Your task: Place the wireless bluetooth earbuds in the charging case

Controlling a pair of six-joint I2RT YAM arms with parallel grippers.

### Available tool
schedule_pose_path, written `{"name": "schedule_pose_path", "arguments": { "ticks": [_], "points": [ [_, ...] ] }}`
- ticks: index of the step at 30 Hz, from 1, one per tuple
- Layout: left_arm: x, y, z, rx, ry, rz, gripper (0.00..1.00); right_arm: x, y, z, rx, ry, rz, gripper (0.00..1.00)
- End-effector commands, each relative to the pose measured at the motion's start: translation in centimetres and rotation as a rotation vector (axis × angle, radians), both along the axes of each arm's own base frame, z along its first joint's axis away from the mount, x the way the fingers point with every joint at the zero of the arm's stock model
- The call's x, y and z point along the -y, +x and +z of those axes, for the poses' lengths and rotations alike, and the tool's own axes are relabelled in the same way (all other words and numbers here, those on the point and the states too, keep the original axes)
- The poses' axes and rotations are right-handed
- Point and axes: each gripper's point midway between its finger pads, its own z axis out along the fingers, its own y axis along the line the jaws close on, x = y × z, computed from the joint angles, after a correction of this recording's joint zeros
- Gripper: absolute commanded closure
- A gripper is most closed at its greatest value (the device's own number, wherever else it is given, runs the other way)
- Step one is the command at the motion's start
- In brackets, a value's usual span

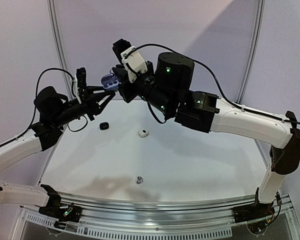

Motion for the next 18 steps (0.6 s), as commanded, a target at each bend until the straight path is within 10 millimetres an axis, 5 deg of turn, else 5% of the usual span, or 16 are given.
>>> {"name": "schedule_pose_path", "arguments": {
  "ticks": [1, 18],
  "points": [
    [0.6, -0.4, 2.0, -0.025, -0.064, -0.035, 1.0, 0.5, 1.0, 0.8, 0.038, 0.025, -0.084, 1.0],
    [0.4, 1.5, 1.5, 0.063, -0.015, 0.074, 1.0, 0.3, 2.7, -0.1, 0.034, 0.077, -0.209, 1.0]
  ]
}}
